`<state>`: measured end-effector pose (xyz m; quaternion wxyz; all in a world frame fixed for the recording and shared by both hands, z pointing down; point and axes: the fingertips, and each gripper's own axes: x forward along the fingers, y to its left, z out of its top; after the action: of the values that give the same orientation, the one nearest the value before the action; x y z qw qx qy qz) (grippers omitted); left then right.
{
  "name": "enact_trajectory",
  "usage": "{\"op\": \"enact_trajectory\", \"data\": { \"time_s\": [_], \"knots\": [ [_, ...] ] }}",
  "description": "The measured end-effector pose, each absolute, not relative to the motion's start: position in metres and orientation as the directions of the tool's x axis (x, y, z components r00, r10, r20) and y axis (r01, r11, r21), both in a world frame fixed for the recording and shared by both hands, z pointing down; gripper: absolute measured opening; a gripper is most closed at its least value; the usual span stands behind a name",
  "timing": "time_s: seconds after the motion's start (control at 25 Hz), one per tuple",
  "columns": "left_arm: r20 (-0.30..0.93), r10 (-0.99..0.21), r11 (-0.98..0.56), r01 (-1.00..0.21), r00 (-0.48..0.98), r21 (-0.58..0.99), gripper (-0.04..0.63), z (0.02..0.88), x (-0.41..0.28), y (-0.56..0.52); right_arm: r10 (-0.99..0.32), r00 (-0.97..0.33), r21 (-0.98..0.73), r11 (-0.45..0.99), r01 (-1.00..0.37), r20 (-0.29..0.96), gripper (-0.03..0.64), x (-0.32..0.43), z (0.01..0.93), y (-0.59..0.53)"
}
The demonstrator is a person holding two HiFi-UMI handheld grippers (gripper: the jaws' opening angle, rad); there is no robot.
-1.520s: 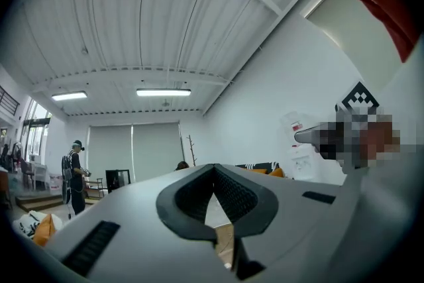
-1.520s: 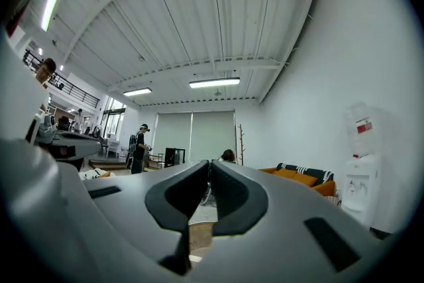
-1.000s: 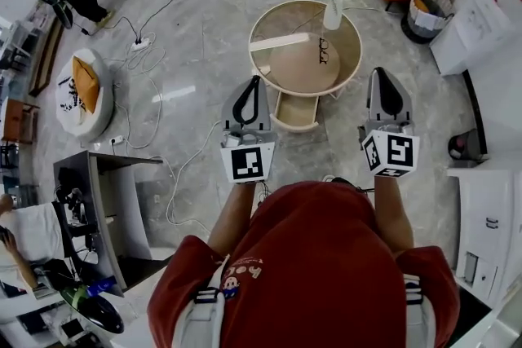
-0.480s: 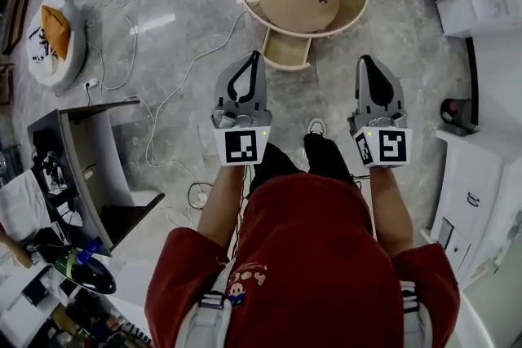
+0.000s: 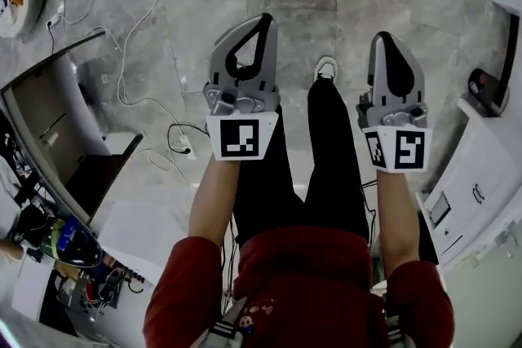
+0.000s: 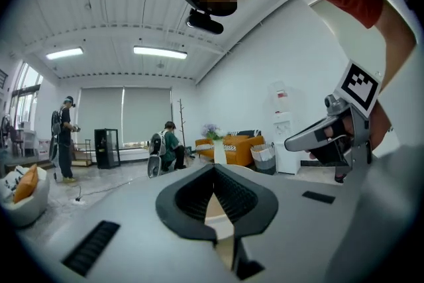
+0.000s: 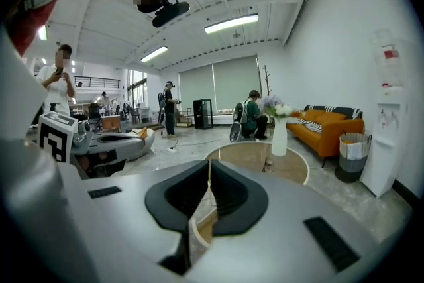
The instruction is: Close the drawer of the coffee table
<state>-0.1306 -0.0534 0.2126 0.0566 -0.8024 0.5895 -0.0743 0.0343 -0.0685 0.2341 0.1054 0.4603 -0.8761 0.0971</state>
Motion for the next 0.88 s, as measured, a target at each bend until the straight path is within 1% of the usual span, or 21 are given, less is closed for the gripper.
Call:
{"op": "enact_trajectory", "data": {
  "time_s": [0.24, 0.36, 0.52, 0.6, 0.72, 0.88],
  "knots": [
    [0.081, -0.962, -0.271, -0.948, 0.261, -0.168, 0.014, 0.401, -0.136, -0.068, -0.785, -0.538, -0.078, 0.543, -0.836, 0.308, 0.026, 0.043, 0.418, -0.067],
    [0.101, -0.963, -0.264, -0.952, 0.251, -0.152, 0.014, 0.489, -0.133, -0.069, -0.79, -0.537, -0.083, 0.538, -0.839, 0.296, 0.026, 0.05, 0.503, -0.076],
    [0.058, -0.969, -0.246, -0.959, 0.241, -0.141, 0.014, 0.588, -0.127, -0.08, -0.812, -0.53, 0.001, 0.547, -0.837, 0.243, 0.026, 0.059, 0.597, -0.099],
    [0.044, -0.973, -0.233, -0.961, 0.229, -0.151, 0.014, 0.634, -0.124, -0.086, -0.829, -0.52, 0.037, 0.538, -0.842, 0.207, 0.026, 0.065, 0.638, -0.112],
    [0.065, -0.984, -0.176, -0.969, 0.167, -0.173, 0.014, 0.693, -0.126, -0.096, -0.844, -0.511, 0.111, 0.53, -0.841, 0.163, 0.026, 0.069, 0.694, -0.127],
    [0.05, -0.987, -0.16, -0.975, 0.154, -0.158, 0.014, 0.743, -0.122, -0.095, -0.858, -0.502, 0.078, 0.511, -0.856, 0.112, 0.026, 0.077, 0.746, -0.142]
  ]
}}
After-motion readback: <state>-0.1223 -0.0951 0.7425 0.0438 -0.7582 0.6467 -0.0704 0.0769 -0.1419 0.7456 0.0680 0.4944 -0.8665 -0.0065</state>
